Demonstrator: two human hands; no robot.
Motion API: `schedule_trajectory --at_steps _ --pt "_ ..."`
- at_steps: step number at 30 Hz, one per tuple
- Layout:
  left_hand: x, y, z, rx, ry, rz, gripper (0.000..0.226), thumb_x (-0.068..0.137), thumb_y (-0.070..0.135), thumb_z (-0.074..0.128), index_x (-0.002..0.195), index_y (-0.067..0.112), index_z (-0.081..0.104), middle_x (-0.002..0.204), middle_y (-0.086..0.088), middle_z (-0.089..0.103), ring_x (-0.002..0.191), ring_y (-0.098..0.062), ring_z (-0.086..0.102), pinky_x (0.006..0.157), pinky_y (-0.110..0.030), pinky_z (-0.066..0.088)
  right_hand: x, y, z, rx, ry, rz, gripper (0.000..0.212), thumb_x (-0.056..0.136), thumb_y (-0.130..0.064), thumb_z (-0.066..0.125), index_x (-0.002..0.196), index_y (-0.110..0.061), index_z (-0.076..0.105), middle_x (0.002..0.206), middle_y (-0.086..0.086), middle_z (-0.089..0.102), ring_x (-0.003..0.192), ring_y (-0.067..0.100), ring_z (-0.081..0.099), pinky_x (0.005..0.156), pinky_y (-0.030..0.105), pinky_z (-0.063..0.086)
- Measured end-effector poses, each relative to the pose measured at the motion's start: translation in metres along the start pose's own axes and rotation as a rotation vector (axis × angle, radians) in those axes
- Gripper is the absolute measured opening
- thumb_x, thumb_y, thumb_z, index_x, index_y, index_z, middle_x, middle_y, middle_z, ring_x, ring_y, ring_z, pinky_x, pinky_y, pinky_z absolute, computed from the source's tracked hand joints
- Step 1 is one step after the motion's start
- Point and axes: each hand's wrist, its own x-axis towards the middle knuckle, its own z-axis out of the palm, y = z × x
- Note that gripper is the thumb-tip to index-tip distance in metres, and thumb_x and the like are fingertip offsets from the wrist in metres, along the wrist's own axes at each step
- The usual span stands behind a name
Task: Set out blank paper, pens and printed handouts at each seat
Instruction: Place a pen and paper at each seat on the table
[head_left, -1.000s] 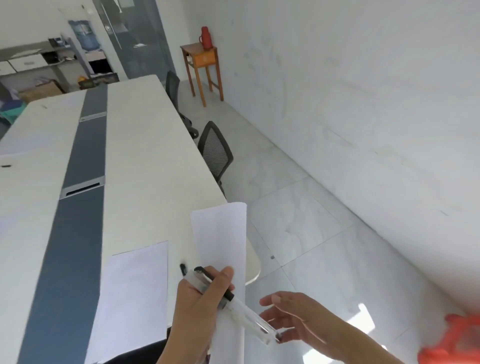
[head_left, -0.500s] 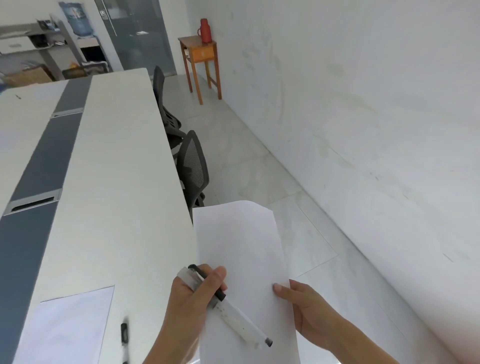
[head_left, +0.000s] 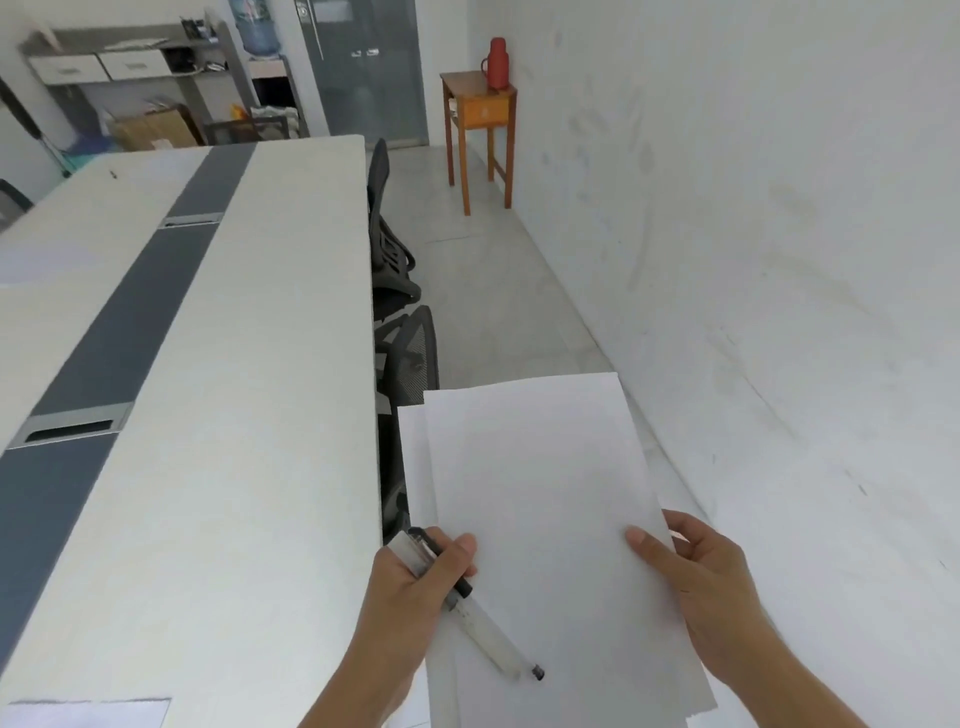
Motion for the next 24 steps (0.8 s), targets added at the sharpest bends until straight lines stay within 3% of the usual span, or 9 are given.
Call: schedule_trajectory --at_steps 2,5,8,12,18,21,24 --pt "0.027 0.004 0.013 0.000 0.045 0.005 0.042 0.086 0.011 0.065 0.046 0.020 0.059 0.055 0.000 0.059 0.051 -0.007 0.052 0.050 -0.012 0.041 0.038 -0.011 0.000 -0.018 -0.017 0.017 0.046 0.055 -0.033 0.090 0.087 -0.004 0.074 0.090 0.021 0.075 0.080 0.041 0.072 0.079 0.057 0.058" --pt "0.072 0.014 0.037 0.012 0.117 0.029 0.041 0.086 0.010 0.065 0.047 0.020 0.060 0.055 0.000 0.060 0.052 -0.009 0.053 0.053 -0.016 0.042 0.100 -0.031 -0.008 0.002 -0.101 0.047 0.027 0.077 -0.025 0.074 0.086 0.001 0.075 0.095 0.024 0.074 0.088 0.043 0.071 0.084 0.054 0.057" --pt "0.111 0.025 0.061 -0.015 0.176 0.047 0.039 0.085 0.010 0.067 0.047 0.019 0.062 0.054 -0.001 0.062 0.052 -0.009 0.054 0.052 -0.016 0.043 0.156 -0.052 -0.015 0.015 -0.151 0.074 0.021 0.090 -0.016 0.062 0.087 -0.002 0.077 0.096 0.020 0.075 0.084 0.032 0.074 0.073 0.038 0.059" --pt "0.159 0.042 0.086 -0.080 0.268 0.048 0.031 0.074 0.026 0.079 0.050 0.015 0.063 0.055 -0.003 0.060 0.053 -0.010 0.055 0.049 -0.014 0.043 0.237 -0.077 -0.008 -0.004 -0.174 0.090 0.015 0.092 -0.012 0.061 0.093 -0.003 0.073 0.089 0.016 0.076 0.071 0.026 0.073 0.063 0.035 0.059" --pt "0.211 0.048 0.059 -0.147 0.498 -0.009 0.025 0.065 0.030 0.071 0.051 0.012 0.062 0.053 -0.001 0.057 0.051 -0.011 0.052 0.049 -0.015 0.041 0.325 -0.085 0.053 -0.092 -0.235 0.203 0.021 0.092 -0.019 0.063 0.096 0.001 0.069 0.095 0.019 0.075 0.082 0.032 0.070 0.083 0.047 0.057" --pt "0.243 0.052 0.024 -0.145 0.582 -0.029 0.027 0.061 0.037 0.073 0.049 0.015 0.062 0.054 0.000 0.055 0.053 -0.012 0.049 0.055 -0.023 0.037 0.364 -0.088 0.102 -0.147 -0.250 0.240 0.025 0.091 -0.021 0.066 0.095 0.003 0.067 0.101 0.023 0.073 0.090 0.034 0.067 0.094 0.056 0.051" --pt "0.277 0.062 -0.017 -0.210 0.632 -0.043 0.029 0.058 0.040 0.075 0.051 0.015 0.061 0.055 -0.002 0.051 0.055 -0.016 0.046 0.057 -0.028 0.034 0.402 -0.093 0.158 -0.201 -0.285 0.244 0.022 0.091 -0.022 0.066 0.092 0.000 0.066 0.095 0.020 0.073 0.086 0.033 0.066 0.091 0.055 0.053"
